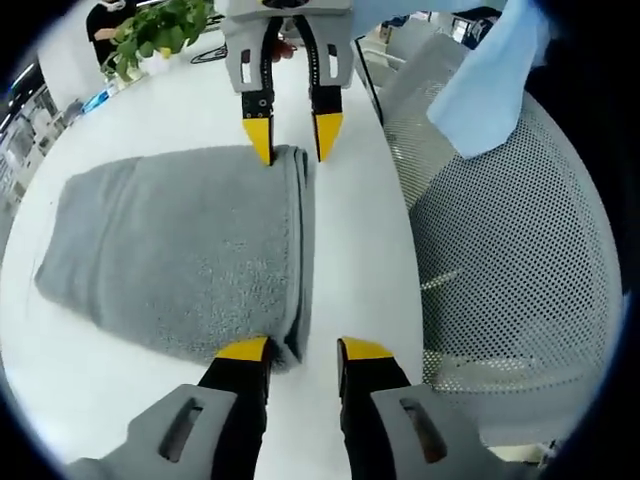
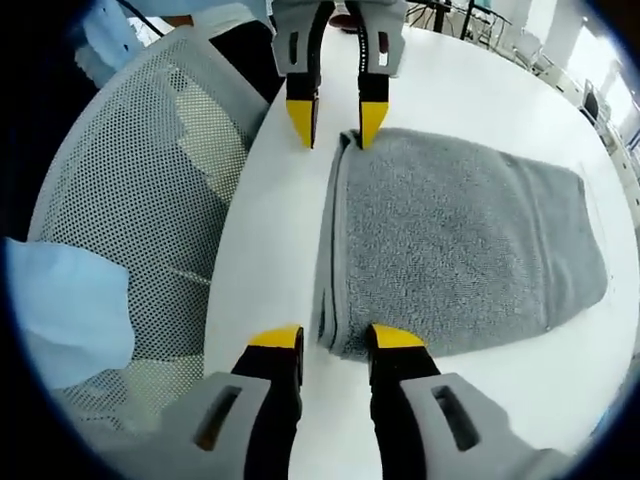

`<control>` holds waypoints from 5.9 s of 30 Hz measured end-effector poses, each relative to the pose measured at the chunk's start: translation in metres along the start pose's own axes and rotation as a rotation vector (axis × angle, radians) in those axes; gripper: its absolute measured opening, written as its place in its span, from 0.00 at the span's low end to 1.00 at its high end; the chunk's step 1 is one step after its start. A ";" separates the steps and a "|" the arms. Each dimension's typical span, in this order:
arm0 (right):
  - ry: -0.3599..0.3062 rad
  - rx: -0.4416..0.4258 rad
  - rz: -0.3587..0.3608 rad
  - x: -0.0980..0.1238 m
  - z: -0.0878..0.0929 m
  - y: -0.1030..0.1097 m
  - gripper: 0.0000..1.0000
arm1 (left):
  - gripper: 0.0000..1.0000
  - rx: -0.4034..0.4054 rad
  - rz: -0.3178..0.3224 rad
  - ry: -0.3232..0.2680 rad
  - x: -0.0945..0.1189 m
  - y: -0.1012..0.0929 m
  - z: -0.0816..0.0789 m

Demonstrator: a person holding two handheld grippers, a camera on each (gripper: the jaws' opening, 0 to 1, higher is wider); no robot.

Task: Fold the towel on the table until its edges align and the towel forms a compact rectangular stack.

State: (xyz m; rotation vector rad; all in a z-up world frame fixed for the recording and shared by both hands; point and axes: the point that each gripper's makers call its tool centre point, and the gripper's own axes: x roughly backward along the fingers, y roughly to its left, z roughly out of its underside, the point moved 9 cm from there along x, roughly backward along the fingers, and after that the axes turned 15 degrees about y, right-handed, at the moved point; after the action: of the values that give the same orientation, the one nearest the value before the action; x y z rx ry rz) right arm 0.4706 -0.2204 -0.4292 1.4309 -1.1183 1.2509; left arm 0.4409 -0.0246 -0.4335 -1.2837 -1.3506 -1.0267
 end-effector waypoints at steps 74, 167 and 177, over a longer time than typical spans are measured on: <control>-0.044 -0.121 0.020 -0.007 0.002 -0.008 0.06 | 0.22 -0.016 -0.156 -0.063 -0.007 0.000 -0.007; -0.104 -0.082 -0.050 0.010 0.013 0.005 0.03 | 0.04 0.091 -0.033 -0.104 0.010 0.001 -0.008; -0.141 -0.086 -0.104 0.026 0.014 0.022 0.03 | 0.04 0.094 0.022 -0.132 0.028 -0.015 -0.007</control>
State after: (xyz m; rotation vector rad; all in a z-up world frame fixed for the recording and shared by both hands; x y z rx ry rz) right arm 0.4537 -0.2394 -0.4031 1.5111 -1.1623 1.0302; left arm 0.4276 -0.0283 -0.4039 -1.3114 -1.4640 -0.8655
